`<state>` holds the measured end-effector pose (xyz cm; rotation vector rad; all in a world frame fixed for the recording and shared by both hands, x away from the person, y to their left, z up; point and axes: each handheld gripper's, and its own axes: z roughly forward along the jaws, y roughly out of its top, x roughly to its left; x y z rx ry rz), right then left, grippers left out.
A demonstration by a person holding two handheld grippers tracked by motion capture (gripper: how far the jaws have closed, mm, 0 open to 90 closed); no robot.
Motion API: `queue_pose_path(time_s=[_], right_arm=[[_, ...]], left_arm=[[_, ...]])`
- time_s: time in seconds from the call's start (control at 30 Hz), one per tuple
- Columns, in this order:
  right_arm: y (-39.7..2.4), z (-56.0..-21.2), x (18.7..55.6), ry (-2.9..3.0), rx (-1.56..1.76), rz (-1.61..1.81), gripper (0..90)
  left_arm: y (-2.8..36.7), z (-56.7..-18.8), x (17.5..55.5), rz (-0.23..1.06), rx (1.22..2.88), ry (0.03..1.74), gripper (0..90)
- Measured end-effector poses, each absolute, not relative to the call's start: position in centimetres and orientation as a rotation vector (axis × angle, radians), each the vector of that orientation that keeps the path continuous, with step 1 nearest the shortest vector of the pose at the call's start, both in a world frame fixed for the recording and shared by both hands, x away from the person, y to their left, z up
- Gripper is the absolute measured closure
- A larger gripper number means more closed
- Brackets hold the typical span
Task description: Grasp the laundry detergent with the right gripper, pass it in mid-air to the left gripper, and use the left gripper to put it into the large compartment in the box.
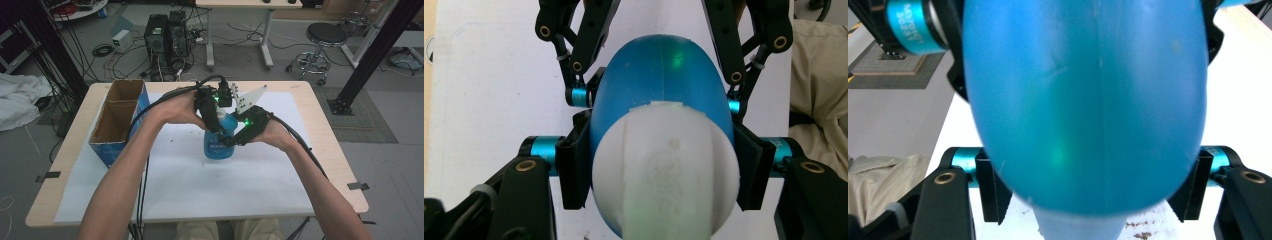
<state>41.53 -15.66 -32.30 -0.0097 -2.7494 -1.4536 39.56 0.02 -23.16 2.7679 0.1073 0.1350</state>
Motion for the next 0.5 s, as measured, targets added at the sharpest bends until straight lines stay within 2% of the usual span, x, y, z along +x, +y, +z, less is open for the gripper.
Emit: queue_pose_path(time_s=[0.23, 0.5], right_arm=[[-15.67, -32.29, 41.67, -2.769, -0.039, -1.456, 24.4], [-15.59, -32.31, 41.61, -2.782, -0.041, -1.443, 22.9]], left_arm=[[0.5, -22.86, 39.5, 0.144, 2.771, 0.109, 38.2], [0.85, -22.62, 39.57, 0.156, 2.766, 0.126, 38.2]])
